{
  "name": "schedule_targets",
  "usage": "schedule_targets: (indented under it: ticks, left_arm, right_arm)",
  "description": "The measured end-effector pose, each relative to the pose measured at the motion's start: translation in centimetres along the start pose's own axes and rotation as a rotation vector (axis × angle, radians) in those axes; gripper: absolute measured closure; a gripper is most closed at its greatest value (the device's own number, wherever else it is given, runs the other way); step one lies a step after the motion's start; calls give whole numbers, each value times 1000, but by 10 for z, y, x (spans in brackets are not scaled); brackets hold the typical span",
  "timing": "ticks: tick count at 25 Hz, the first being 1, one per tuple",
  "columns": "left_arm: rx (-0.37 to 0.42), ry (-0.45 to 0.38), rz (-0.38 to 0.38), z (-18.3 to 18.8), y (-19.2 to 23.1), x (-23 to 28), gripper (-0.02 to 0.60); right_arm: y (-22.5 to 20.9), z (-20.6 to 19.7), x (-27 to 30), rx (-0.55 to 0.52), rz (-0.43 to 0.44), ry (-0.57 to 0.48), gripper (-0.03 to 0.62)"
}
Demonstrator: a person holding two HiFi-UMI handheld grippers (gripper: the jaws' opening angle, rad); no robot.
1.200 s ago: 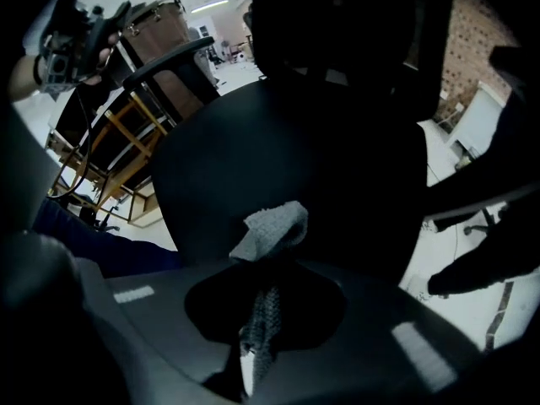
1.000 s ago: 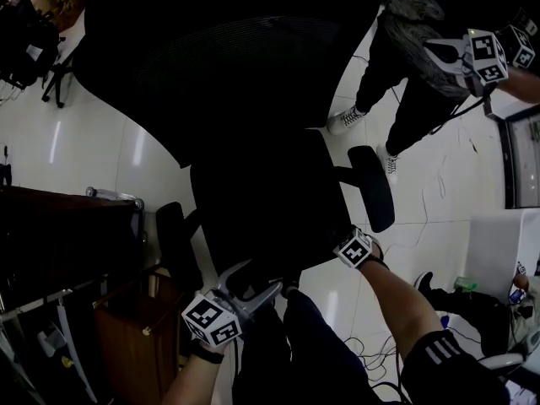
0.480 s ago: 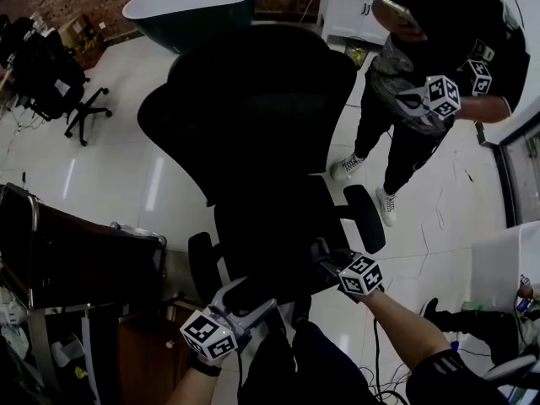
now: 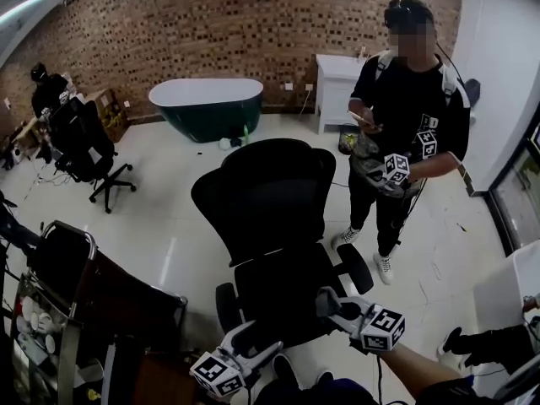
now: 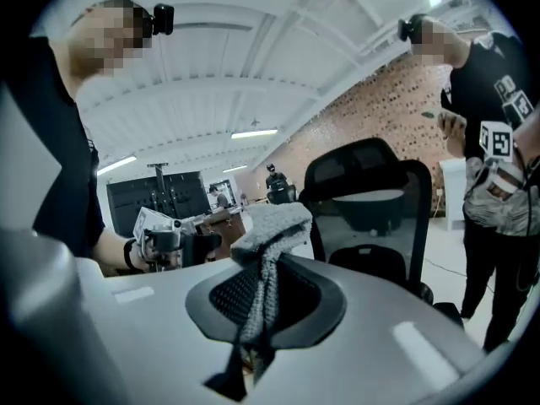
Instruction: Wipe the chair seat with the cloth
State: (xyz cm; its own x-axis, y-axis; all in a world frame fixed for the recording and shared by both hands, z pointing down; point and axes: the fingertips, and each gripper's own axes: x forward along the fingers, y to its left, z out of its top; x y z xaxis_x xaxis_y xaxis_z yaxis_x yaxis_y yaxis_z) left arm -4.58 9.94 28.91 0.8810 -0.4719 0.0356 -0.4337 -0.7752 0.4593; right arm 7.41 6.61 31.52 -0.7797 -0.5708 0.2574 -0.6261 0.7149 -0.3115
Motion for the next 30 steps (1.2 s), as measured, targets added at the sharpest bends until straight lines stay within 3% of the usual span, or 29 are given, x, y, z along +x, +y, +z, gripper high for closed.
schedule_targets:
  ticks: [6,12,19,30]
  left_arm:
    - [45,-39,0,-4,-76,-21,247]
    - [70,-91,48,-45,-152,-37,247]
    - [75,-114,84,-87,-255,-51,247]
    - [103,-127,85,-98,-323,-77,247]
  right_arm:
    - [71,16,-62,11,55,-125,563]
    - [126,-12,-133,-62,105,-183,563]
    - [185,-42,-223,-13,156,-203,563]
    - [233,-60,-275,-37,149,-207,565]
